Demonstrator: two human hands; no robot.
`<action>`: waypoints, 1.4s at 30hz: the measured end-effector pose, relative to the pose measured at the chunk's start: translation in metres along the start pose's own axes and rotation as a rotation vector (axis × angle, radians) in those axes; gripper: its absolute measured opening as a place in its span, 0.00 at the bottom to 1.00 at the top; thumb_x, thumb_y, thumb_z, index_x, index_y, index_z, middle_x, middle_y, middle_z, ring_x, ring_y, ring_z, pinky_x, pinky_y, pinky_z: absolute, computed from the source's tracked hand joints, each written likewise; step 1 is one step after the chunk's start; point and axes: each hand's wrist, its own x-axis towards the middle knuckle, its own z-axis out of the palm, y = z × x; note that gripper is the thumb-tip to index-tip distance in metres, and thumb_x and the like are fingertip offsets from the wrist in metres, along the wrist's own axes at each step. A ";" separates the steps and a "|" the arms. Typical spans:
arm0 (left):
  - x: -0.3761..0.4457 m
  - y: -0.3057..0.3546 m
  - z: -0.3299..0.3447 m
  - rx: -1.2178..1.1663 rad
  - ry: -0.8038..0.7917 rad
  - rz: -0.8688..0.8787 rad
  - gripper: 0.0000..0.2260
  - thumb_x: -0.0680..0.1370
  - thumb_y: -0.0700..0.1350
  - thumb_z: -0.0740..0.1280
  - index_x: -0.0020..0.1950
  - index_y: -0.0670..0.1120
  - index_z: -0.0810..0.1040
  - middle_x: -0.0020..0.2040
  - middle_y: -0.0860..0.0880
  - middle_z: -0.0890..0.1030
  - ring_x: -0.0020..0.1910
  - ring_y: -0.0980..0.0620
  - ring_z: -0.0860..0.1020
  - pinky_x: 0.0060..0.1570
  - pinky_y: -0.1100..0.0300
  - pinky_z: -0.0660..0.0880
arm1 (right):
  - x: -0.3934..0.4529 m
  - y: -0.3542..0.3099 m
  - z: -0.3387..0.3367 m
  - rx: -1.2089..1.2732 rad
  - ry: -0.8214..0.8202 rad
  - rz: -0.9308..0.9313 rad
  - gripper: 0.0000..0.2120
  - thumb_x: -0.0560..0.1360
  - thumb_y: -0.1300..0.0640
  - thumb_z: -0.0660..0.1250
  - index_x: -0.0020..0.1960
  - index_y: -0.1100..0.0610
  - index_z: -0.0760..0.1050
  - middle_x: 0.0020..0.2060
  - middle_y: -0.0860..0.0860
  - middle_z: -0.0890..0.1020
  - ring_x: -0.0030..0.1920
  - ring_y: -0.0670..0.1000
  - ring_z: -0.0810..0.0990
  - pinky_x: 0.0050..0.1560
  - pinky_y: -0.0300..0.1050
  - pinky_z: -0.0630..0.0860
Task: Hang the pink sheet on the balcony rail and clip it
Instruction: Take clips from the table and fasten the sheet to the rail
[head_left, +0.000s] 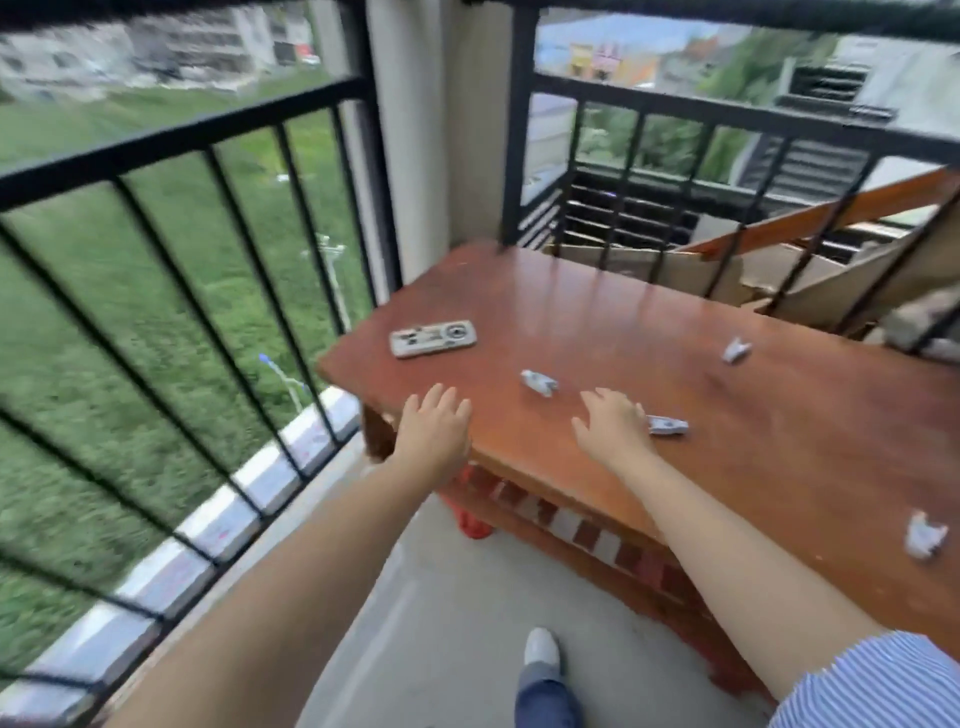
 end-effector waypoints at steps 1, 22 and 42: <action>0.030 0.013 0.010 0.013 -0.020 0.026 0.16 0.76 0.46 0.58 0.62 0.43 0.67 0.65 0.44 0.70 0.68 0.44 0.64 0.63 0.48 0.64 | 0.015 0.029 0.003 -0.020 -0.020 0.043 0.19 0.74 0.53 0.60 0.64 0.58 0.67 0.64 0.57 0.71 0.66 0.57 0.66 0.67 0.54 0.62; 0.282 0.064 0.133 0.164 -0.398 0.587 0.17 0.80 0.43 0.54 0.68 0.43 0.63 0.64 0.44 0.72 0.64 0.44 0.70 0.63 0.52 0.64 | 0.126 0.166 0.075 -0.173 -0.394 0.061 0.19 0.74 0.66 0.56 0.64 0.58 0.67 0.60 0.56 0.72 0.62 0.57 0.69 0.65 0.49 0.62; 0.163 0.041 0.036 -0.784 -0.085 -0.481 0.14 0.75 0.42 0.61 0.60 0.40 0.69 0.59 0.43 0.76 0.57 0.45 0.76 0.55 0.56 0.70 | 0.149 0.064 0.010 0.560 -0.271 -0.189 0.26 0.62 0.47 0.62 0.54 0.63 0.76 0.41 0.55 0.73 0.42 0.50 0.71 0.36 0.32 0.61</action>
